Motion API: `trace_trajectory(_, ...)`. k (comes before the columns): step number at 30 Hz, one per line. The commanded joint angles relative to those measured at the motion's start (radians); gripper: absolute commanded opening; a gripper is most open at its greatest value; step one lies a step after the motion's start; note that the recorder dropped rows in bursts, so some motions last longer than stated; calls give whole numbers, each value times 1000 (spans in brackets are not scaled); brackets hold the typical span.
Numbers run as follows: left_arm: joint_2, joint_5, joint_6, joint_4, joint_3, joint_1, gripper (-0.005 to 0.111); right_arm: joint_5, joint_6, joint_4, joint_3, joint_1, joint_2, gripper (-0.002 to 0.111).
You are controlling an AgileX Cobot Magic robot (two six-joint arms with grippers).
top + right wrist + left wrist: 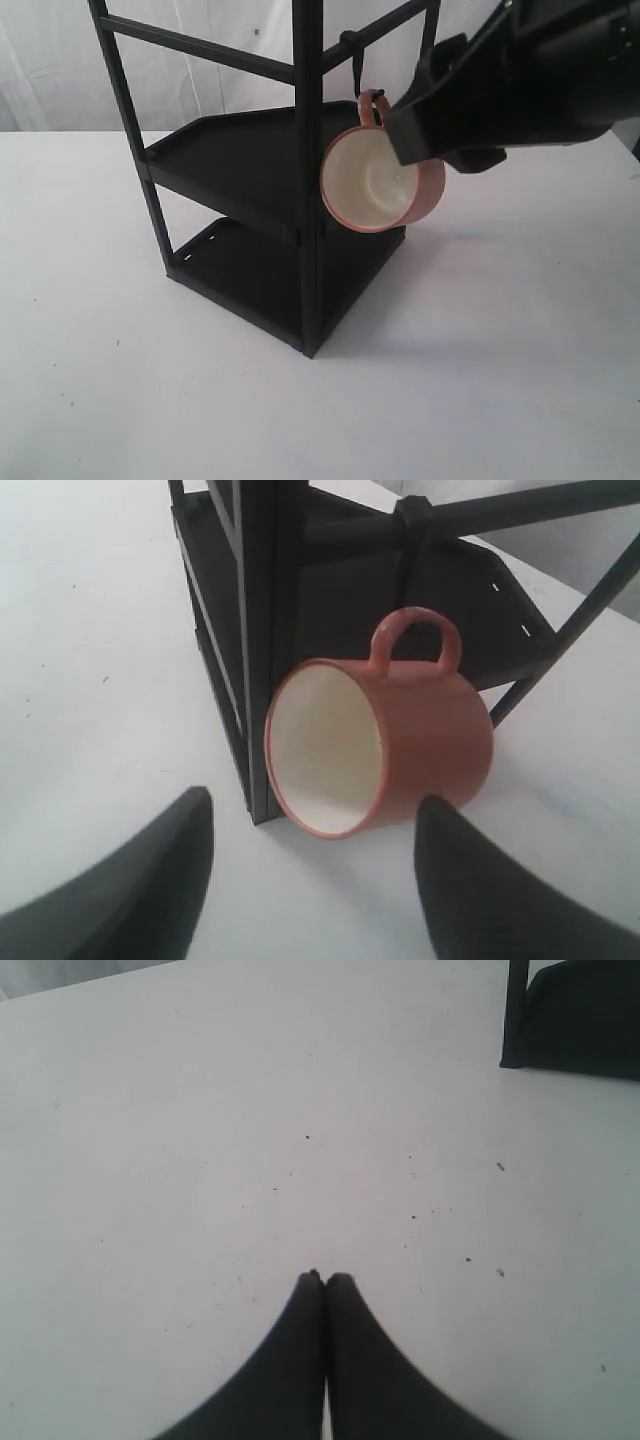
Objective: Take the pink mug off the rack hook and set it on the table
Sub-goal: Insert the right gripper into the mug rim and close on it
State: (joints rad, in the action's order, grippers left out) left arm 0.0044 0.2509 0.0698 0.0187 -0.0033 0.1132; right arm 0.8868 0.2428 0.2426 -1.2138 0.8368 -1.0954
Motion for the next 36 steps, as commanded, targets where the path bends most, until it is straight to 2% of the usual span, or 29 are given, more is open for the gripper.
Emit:
trace_trajectory(1, -4, 5, -2, 1, 3, 2, 0, 76, -5, 5, -22, 0, -61, 58)
trace_trajectory(5, -4, 5, -2, 1, 3, 2, 0, 186, -25, 54, -68, 0, -126, 58)
trace_trajectory(9, -4, 5, -2, 1, 3, 2, 0, 144, 9, 122, -93, 0, -151, 58)
trace_trajectory(13, -4, 5, -2, 1, 3, 2, 0, 94, 51, 96, -87, 0, -171, 58)
trace_trajectory(18, -4, 5, -2, 1, 3, 2, 0, 103, 51, 80, -87, 0, -225, 58)
trace_trajectory(27, -4, 5, -2, 1, 3, 2, 0, 158, 237, 275, -87, 0, -269, 58)
trace_trajectory(32, -4, 5, -2, 1, 3, 2, 0, 159, 253, 271, -87, 0, -288, 58)
trace_trajectory(36, -4, 5, -2, 1, 3, 2, 0, 157, 262, 274, -87, 0, -299, 52)
